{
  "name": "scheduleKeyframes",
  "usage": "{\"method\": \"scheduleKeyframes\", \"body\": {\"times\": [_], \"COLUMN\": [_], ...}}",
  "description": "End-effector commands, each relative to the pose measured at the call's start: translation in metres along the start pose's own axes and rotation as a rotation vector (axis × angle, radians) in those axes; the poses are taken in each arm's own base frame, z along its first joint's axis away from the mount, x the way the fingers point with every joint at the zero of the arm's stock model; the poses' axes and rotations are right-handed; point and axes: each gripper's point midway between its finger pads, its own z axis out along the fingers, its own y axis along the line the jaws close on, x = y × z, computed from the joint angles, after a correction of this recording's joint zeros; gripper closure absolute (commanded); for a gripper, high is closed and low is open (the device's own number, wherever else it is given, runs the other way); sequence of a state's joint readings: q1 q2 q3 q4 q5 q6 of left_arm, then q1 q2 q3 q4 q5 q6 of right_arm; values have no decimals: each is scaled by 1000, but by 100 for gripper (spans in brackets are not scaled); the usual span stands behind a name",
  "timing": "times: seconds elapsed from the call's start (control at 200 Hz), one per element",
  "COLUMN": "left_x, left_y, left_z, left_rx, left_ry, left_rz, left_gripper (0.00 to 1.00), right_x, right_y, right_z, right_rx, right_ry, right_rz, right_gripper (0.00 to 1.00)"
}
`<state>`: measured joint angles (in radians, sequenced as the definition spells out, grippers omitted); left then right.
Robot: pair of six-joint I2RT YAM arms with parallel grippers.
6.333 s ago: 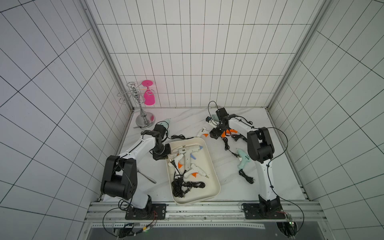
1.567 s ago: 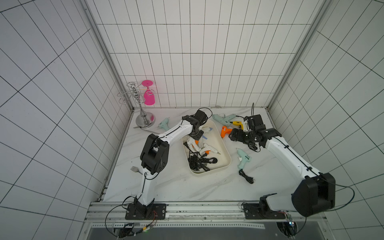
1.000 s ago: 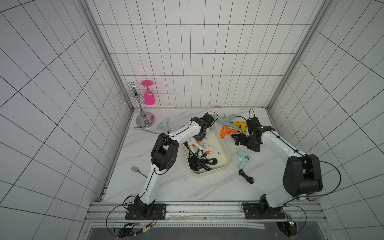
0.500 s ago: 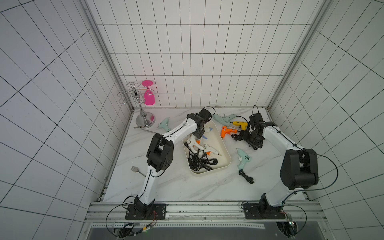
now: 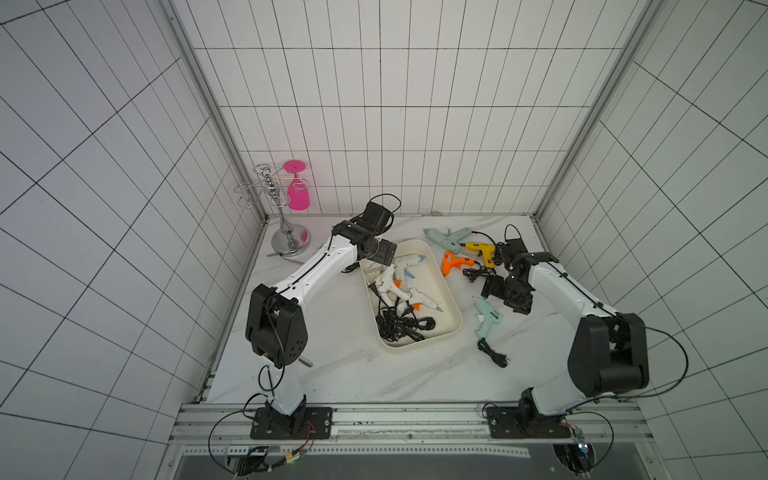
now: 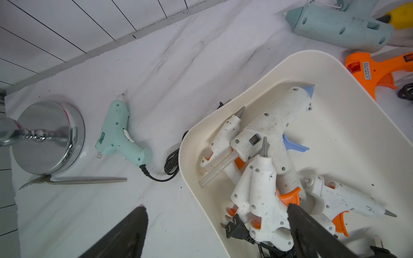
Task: Put the hot melt glue gun into the storage box
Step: Pick up the hot melt adhesive gun from the center of the board.
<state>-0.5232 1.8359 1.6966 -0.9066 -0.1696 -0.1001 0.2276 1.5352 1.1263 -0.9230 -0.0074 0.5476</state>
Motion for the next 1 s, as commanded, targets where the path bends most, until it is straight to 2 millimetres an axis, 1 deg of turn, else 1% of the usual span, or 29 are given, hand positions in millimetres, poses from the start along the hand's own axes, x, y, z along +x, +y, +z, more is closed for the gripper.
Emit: {"method": "scheduleKeyframes", "body": {"times": [0.0,0.07,0.155,0.21,0.32,0.35,0.405,0.46,0.475,0.55,0.65,0.729,0.744,0.774,0.884,0.899,0.954,0.974,0.994], "left_x": [-12,-11,-6,-4,-1,-1,0,2,2,5,9,10,10,10,12,11,11,11,11], "left_y": [-15,-16,-16,-16,-15,-14,-12,-11,-11,-10,-9,-8,-8,-7,-5,-5,-5,-5,-5], "left_z": [-8,-5,0,2,1,1,1,2,2,5,6,6,6,5,4,3,2,1,1], "left_rx": [77,81,84,85,88,86,83,83,82,81,79,74,73,69,65,66,67,67,67], "left_ry": [-63,-57,-37,-29,-33,-35,-34,-32,-30,-24,-10,-9,-9,-10,-11,-13,-14,-15,-16], "left_rz": [-20,-14,-7,-6,-9,-9,-15,-17,-17,-25,-25,-26,-27,-27,-29,-31,-30,-30,-29], "left_gripper": [2,2,2,2,2,2,2,2,2,2,2,2,2,2,2,2,1,2,2], "right_x": [33,46,61,66,68,71,76,80,80,81,77,74,69,66,55,54,52,52,52], "right_y": [0,10,11,10,7,8,8,10,11,11,11,5,7,7,8,9,11,12,13], "right_z": [9,15,26,32,38,40,46,54,56,66,77,82,83,83,82,82,84,84,85], "right_rx": [37,32,54,57,65,59,54,39,37,38,67,110,101,109,112,110,107,105,105], "right_ry": [61,82,125,145,148,154,170,179,177,176,157,143,123,107,53,51,51,54,59], "right_rz": [-4,-38,-39,-35,-33,-35,-32,-38,-37,-33,-44,-51,-51,-47,-30,-31,-36,-39,-43], "right_gripper": [11,12,15,20,24,30,32,41,42,43,43,44,44,45,53,57,61,65,67]}}
